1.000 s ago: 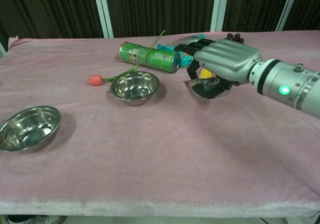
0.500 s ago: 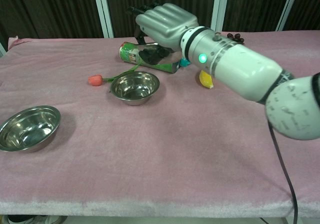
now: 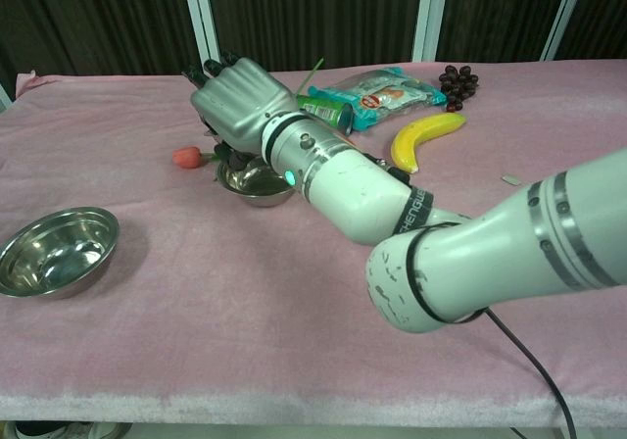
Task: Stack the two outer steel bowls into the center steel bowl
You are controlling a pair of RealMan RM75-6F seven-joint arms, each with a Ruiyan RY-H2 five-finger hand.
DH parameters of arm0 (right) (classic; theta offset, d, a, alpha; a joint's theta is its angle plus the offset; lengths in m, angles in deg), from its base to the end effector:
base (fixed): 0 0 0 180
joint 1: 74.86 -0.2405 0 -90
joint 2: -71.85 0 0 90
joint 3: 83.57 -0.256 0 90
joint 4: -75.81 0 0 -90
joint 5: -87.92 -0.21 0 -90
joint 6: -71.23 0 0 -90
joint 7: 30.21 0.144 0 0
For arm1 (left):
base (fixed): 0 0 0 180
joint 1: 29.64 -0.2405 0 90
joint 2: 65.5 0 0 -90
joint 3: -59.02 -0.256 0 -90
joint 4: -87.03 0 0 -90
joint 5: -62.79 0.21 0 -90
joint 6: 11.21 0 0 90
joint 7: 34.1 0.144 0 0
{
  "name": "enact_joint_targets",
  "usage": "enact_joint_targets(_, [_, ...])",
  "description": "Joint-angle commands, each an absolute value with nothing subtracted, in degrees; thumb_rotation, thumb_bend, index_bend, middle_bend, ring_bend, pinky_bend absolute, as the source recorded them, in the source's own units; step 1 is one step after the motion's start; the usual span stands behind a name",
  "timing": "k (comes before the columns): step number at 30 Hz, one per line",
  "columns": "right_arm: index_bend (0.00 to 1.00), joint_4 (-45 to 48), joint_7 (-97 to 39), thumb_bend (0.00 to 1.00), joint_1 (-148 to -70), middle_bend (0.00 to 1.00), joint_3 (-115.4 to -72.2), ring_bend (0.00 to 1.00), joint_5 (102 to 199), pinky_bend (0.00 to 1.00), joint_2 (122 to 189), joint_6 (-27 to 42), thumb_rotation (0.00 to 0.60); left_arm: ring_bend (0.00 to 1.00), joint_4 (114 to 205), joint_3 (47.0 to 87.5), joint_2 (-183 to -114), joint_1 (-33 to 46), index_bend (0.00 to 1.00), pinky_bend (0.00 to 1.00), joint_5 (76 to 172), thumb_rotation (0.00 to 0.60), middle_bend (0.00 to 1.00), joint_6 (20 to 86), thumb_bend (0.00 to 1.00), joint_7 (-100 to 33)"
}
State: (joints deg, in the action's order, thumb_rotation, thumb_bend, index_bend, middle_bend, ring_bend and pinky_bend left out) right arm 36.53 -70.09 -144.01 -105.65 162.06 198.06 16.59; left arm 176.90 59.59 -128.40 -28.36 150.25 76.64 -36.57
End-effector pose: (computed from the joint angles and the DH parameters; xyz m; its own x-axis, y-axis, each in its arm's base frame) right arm 0.0322 -0.3795 -0.1429 0.6963 0.2732 0.6637 -0.4563 -0.5453 0.7032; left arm -0.3281 0.1533 0.1698 0.4177 0.0163 0.9085 0.9081 0.0252 -0.4180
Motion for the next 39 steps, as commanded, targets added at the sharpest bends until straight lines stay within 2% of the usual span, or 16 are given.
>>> enact_joint_targets(1, [0.71, 39.47, -69.64, 0.61, -144.92, 0.06, -105.4, 0.0, 161.39, 0.0, 199.98, 17.63, 0.6, 0.0, 176.81, 59.66, -128.27, -28.27, 0.0, 0.1, 150.24, 0.6, 0.0, 76.55, 0.37, -36.81])
enact_joint_targets(7, [0.5, 40.88, -69.32, 0.6, -144.93, 0.04, -105.21, 0.0, 160.14, 0.0, 200.64, 19.78, 0.6, 0.0, 176.79, 59.03, -128.66, -28.73, 0.0, 0.1, 150.77, 0.6, 0.0, 76.91, 0.37, -36.31])
enact_joint_targets(12, [0.32, 37.85, -70.11, 0.5, -143.1, 0.0, -104.23, 0.0, 159.79, 0.0, 198.85, 19.58, 0.6, 0.0, 176.64, 59.05, -128.91, -28.79, 0.0, 0.1, 150.92, 0.6, 0.0, 77.1, 0.37, -36.15])
enact_joint_targets(15, [0.24, 30.88, -69.6, 0.44, -139.6, 0.0, -102.32, 0.0, 160.74, 0.0, 195.1, 17.18, 0.6, 0.0, 176.55, 59.03, -128.87, -28.83, 0.0, 0.1, 151.26, 0.6, 0.0, 77.38, 0.37, -36.2])
enact_joint_targets(18, [0.15, 19.96, -70.33, 0.39, -134.59, 0.0, -99.27, 0.0, 162.24, 0.0, 188.56, 13.72, 0.6, 0.0, 176.51, 59.04, -128.86, -28.74, 0.0, 0.1, 151.29, 0.6, 0.0, 77.23, 0.37, -36.13])
enact_joint_targets(21, [0.11, 17.58, -70.63, 0.36, -133.59, 0.0, -98.7, 0.0, 162.43, 0.0, 187.08, 13.07, 0.6, 0.0, 176.52, 59.05, -128.87, -28.71, 0.0, 0.1, 151.27, 0.6, 0.0, 77.17, 0.37, -36.06])
enact_joint_targets(23, [0.08, 11.93, -71.26, 0.35, -130.97, 0.0, -97.44, 0.0, 162.6, 0.0, 183.48, 11.34, 0.6, 0.0, 176.6, 58.98, -128.93, -28.61, 0.0, 0.1, 151.28, 0.6, 0.0, 76.9, 0.37, -35.79])
enact_joint_targets(25, [0.05, -0.23, -71.42, 0.33, -124.73, 0.0, -94.04, 0.0, 163.99, 0.0, 174.99, 6.23, 0.6, 0.0, 176.77, 58.59, -129.23, -28.29, 0.0, 0.1, 151.9, 0.6, 0.0, 76.34, 0.37, -34.9])
enact_joint_targets(26, [0.04, -10.71, -70.4, 0.33, -119.28, 0.0, -89.37, 0.0, 167.44, 0.0, 166.71, 1.15, 0.6, 0.0, 176.9, 58.32, -129.49, -27.89, 0.0, 0.1, 152.26, 0.6, 0.0, 75.57, 0.37, -34.27])
enact_joint_targets(29, [0.01, -22.03, -69.37, 0.32, -112.6, 0.0, -82.77, 0.0, 171.24, 0.0, 154.68, -4.21, 0.6, 0.0, 176.74, 57.93, -130.26, -26.74, 0.0, 0.1, 153.83, 0.6, 0.0, 74.35, 0.37, -33.98])
enact_joint_targets(31, [0.0, -24.34, -68.19, 0.32, -108.85, 0.0, -79.17, 0.0, 174.06, 0.0, 150.27, -7.94, 0.6, 0.0, 176.11, 57.49, -131.33, -26.03, 0.0, 0.1, 155.52, 0.6, 0.0, 73.94, 0.37, -33.6])
enact_joint_targets(34, [0.0, -23.04, -63.69, 0.32, -102.3, 0.0, -73.73, 0.0, 179.86, 0.0, 145.95, -15.15, 0.6, 0.0, 174.69, 56.51, -133.73, -24.02, 0.0, 0.1, 158.22, 0.6, 0.0, 71.5, 0.37, -33.87])
enact_joint_targets(39, [0.0, -18.01, -56.19, 0.32, -96.23, 0.0, -70.3, 0.0, 185.13, 0.0, 144.22, -21.3, 0.6, 0.0, 171.26, 57.33, -138.9, -21.09, 0.02, 0.09, 158.22, 0.6, 0.0, 67.65, 0.37, -31.71])
